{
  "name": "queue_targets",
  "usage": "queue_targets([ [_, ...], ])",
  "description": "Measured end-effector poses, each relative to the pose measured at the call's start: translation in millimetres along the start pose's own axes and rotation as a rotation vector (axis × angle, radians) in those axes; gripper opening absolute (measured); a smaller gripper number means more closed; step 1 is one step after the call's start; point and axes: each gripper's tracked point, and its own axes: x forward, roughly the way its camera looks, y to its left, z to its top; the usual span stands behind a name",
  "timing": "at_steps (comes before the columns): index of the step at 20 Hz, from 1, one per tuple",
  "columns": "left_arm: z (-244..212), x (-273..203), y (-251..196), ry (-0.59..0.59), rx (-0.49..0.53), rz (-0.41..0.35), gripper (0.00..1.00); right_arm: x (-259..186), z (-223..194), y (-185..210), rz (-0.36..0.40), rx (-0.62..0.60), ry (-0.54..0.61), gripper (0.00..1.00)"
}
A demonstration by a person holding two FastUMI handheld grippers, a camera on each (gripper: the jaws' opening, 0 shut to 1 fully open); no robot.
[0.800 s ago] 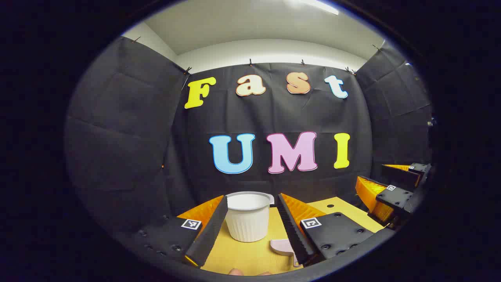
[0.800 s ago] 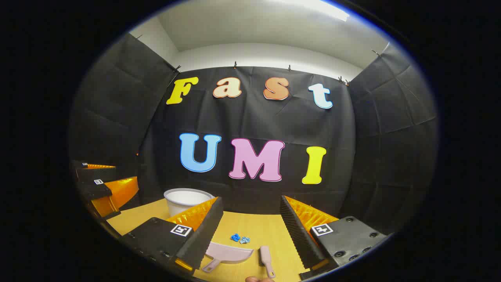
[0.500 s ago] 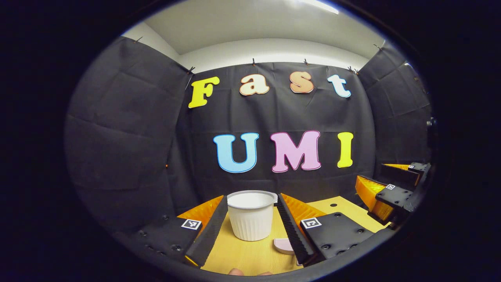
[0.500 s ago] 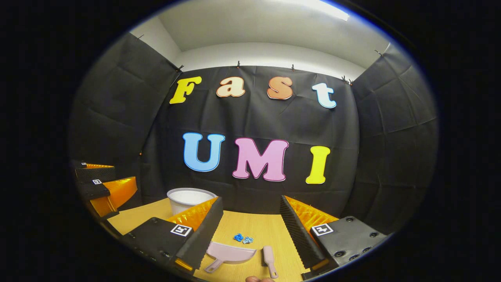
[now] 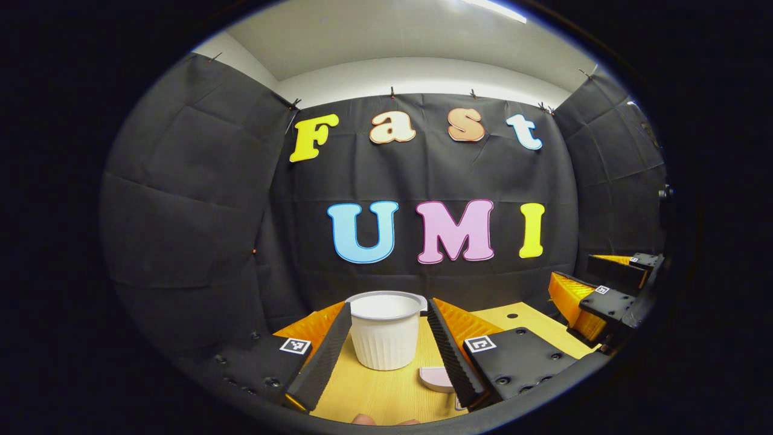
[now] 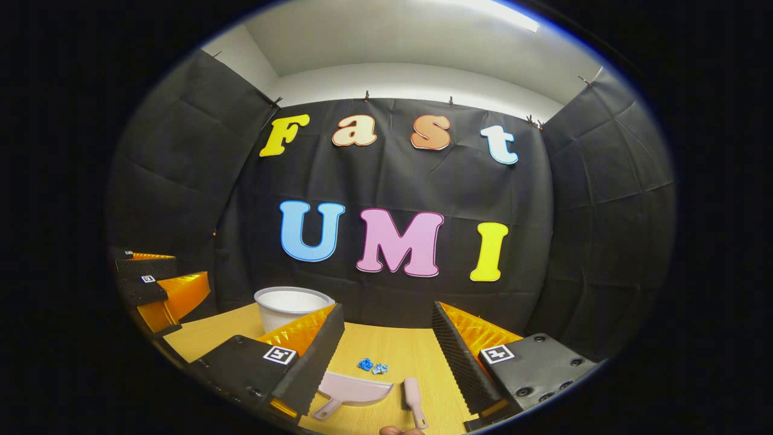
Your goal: Pick up the small broom and dustpan from the desktop, sweep the trash into the dustpan with the broom, and then empty the trash into the garbage bin.
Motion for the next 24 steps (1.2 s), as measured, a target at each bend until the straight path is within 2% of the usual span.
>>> queue_targets([
  [4,-14,9,-25,0.033,-0.037,-0.090,0.75,4,9,-17,-0.039,-0.023,-0.018,0.94],
  [7,-23,26,-40,0.077,-0.035,-0.120,0.75,11,-2,-31,-0.054,-0.039,0.017,0.92],
  [8,-21,31,-48,0.078,-0.046,-0.139,0.75,13,0,-39,-0.064,-0.041,0.011,0.95],
  [9,-18,37,-54,0.077,-0.053,-0.150,0.75,16,1,-47,-0.076,-0.039,0.005,0.92],
  [14,-20,61,-70,0.080,-0.044,-0.150,0.75,36,-8,-70,-0.087,-0.039,0.015,0.94],
  [24,-25,94,-92,0.118,-0.035,-0.144,0.75,75,-28,-86,-0.061,-0.009,0.050,0.95],
])
